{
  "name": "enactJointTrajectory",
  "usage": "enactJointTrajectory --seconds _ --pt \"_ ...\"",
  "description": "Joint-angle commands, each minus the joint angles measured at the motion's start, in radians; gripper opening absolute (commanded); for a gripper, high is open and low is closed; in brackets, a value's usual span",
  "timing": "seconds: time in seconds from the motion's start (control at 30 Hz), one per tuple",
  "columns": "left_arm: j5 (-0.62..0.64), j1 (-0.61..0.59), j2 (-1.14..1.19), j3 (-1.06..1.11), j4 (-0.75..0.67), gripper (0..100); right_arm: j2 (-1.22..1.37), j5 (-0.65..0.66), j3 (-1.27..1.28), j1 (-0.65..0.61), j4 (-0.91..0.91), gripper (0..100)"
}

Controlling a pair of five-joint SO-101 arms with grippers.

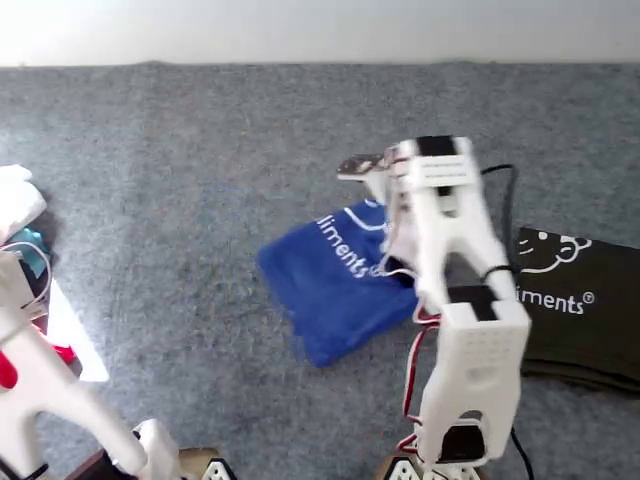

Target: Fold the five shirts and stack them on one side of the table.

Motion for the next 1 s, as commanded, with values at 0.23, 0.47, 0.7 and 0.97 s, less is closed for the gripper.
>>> enactJointTrajectory --seconds 0.23,0.47,0.7,0.97 --pt "0.003 0.008 -0.005 -0.005 -0.006 2 -0.067 0.505 -0.04 -0.004 -0.461 1.6" --pt "0.002 0.006 -0.003 -0.005 0.014 2 -0.13 0.106 -0.04 -0.001 -0.45 21.1" --pt "0.0 0.008 -0.002 -0.005 0.008 2 -0.219 -0.264 -0.043 -0.021 -0.366 24.6" --pt "-0.005 0.008 -0.002 0.047 -0.012 2 -0.237 -0.965 -0.043 -0.091 -0.225 24.9"
